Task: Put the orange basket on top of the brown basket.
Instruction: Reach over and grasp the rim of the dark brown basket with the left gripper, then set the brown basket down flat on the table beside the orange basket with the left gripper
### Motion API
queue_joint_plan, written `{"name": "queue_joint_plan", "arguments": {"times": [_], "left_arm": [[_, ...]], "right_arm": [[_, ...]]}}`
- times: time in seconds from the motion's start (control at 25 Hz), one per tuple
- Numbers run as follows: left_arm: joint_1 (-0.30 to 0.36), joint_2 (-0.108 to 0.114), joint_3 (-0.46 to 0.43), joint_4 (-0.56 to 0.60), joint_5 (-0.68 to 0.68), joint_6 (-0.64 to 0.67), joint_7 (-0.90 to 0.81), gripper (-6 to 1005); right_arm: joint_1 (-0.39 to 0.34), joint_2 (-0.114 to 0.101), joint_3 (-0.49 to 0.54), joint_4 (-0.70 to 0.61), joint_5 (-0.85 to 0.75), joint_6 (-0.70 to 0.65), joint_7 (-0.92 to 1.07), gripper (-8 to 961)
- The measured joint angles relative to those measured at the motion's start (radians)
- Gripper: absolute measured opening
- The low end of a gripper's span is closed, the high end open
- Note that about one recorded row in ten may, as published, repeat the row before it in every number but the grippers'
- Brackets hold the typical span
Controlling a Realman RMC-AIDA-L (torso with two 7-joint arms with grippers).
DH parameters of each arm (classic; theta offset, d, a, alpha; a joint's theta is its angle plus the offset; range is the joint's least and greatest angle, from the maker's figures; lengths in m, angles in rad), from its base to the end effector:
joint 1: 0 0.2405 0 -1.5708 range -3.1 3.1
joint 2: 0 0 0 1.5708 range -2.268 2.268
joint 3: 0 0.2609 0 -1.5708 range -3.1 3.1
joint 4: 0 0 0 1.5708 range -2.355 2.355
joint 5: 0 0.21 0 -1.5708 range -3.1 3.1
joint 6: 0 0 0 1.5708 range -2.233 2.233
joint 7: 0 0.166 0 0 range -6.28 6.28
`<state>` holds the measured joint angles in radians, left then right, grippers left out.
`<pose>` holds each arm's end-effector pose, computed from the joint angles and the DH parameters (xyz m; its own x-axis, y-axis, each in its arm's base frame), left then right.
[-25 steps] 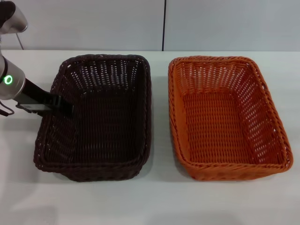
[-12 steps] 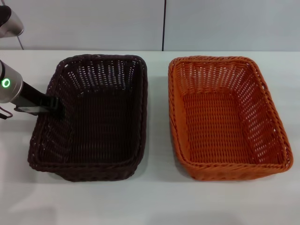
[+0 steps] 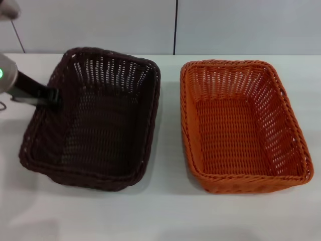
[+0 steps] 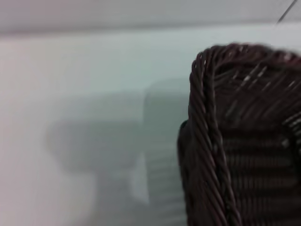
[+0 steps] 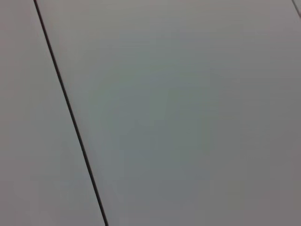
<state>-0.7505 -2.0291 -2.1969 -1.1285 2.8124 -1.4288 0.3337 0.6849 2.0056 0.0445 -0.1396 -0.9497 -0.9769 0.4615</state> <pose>-0.2412 0.4276 0.0560 0.3947 0.8924 0.2185 0.7820 -0.2015 -0.5898 0.3600 0.4314 0.1235 0.4790 0.2312 -0.8468 -0.8692 0.2597 -0.4208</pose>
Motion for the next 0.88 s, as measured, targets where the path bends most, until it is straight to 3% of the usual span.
{"name": "queue_joint_plan", "arguments": {"times": [0.12,0.16,0.56,0.64,0.88], "left_arm": [[0.0,0.0,0.0,0.0,0.0,0.0,0.0,188],[0.002,0.009,-0.023,-0.103,-0.009,-0.051,0.065,180],[0.008,0.027,-0.088,-0.241,-0.031,-0.106,0.238,170],[0.0,0.064,-0.092,-0.276,-0.057,-0.177,0.372,169],[-0.019,0.089,-0.07,-0.264,-0.058,-0.267,0.49,167]], "right_arm": [[0.0,-0.001,0.0,0.0,0.0,0.0,0.002,706],[0.0,-0.001,0.0,0.0,0.0,0.0,0.004,706],[-0.004,0.001,0.004,0.004,0.0,-0.006,0.006,706],[-0.006,0.002,0.006,0.004,0.0,-0.008,0.006,706],[-0.013,0.005,0.008,0.005,0.0,-0.009,0.009,706]]}}
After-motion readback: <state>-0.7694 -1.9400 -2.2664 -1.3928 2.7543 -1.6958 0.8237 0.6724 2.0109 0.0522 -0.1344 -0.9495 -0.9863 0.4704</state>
